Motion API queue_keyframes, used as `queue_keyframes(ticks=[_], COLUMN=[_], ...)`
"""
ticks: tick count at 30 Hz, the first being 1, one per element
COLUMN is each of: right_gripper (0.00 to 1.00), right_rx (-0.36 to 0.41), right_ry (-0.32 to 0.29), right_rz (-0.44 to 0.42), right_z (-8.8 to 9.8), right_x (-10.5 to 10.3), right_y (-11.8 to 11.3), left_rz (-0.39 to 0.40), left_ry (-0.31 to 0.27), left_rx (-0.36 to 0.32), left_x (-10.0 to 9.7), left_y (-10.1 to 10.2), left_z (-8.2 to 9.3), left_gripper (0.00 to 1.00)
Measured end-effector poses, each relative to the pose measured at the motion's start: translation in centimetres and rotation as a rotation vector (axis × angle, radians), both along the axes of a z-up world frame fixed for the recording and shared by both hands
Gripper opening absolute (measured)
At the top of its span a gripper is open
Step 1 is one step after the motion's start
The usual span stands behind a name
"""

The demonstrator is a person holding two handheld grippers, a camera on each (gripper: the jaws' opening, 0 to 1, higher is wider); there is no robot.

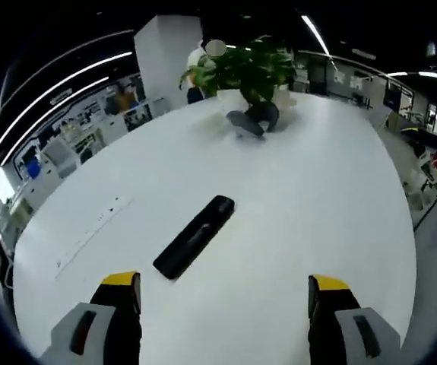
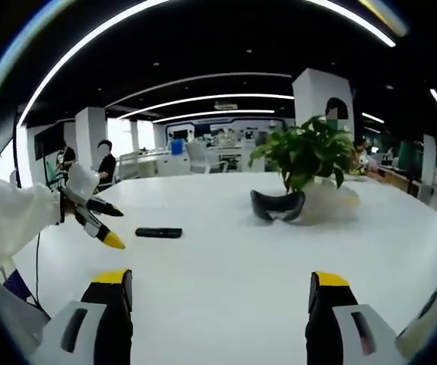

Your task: Press the specified remote control buttons in sequence, fully releasing each button before pressing the next.

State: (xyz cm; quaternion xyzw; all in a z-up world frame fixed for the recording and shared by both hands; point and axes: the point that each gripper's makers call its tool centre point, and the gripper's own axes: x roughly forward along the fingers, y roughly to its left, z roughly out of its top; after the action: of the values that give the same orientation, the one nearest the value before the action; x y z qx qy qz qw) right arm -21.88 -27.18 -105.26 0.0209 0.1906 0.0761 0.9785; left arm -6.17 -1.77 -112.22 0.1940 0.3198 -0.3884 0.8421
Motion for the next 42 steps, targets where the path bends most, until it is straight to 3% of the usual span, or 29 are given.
queue_keyframes(ticks=[3,6,10,16,19,24,29,33,36,38,42], right_gripper=[0.99,0.99,0.99,0.99,0.99,0.99,0.99,0.99,0.99,0.99,0.99], right_rx=[-0.014,-0.016,-0.021,-0.044,-0.052,-0.056,-0.055,-0.06,-0.069,-0.076,-0.091], right_ry=[0.011,0.011,0.014,-0.032,-0.031,-0.049,-0.052,-0.058,-0.052,-0.05,-0.056], right_rz=[0.003,0.008,0.012,0.017,0.024,0.021,0.013,0.014,0.016,0.02,0.031], right_z=[-0.3,-0.3,-0.4,0.5,0.5,0.8,0.8,0.8,0.6,0.5,0.6], right_x=[0.0,0.0,0.0,-0.2,-0.3,-0.8,-0.7,-0.8,-0.8,-0.8,-0.8], right_y=[0.2,0.2,0.3,0.5,0.7,0.7,0.5,0.5,0.5,0.6,0.8], left_rz=[0.032,0.09,0.156,0.264,0.289,0.353,0.42,0.489,0.516,0.532,0.575], left_ry=[-0.025,-0.088,-0.161,-0.177,-0.204,-0.212,-0.226,-0.232,-0.248,-0.321,-0.352], left_rx=[-0.038,-0.12,-0.164,-0.237,-0.192,-0.259,-0.243,-0.27,-0.253,-0.199,-0.214], left_x=[-1.2,-2.0,-4.2,-7.7,-9.5,-12.1,-15.3,-17.7,-18.6,-18.3,-18.3], left_y=[0.4,0.3,0.8,1.7,2.3,3.2,4.4,5.2,6.1,7.0,8.4], left_z=[1.2,3.1,4.5,4.5,4.0,4.6,4.5,4.6,4.7,5.8,5.8], left_gripper=[1.0,1.0,1.0,1.0,1.0,1.0,1.0,1.0,1.0,1.0,1.0])
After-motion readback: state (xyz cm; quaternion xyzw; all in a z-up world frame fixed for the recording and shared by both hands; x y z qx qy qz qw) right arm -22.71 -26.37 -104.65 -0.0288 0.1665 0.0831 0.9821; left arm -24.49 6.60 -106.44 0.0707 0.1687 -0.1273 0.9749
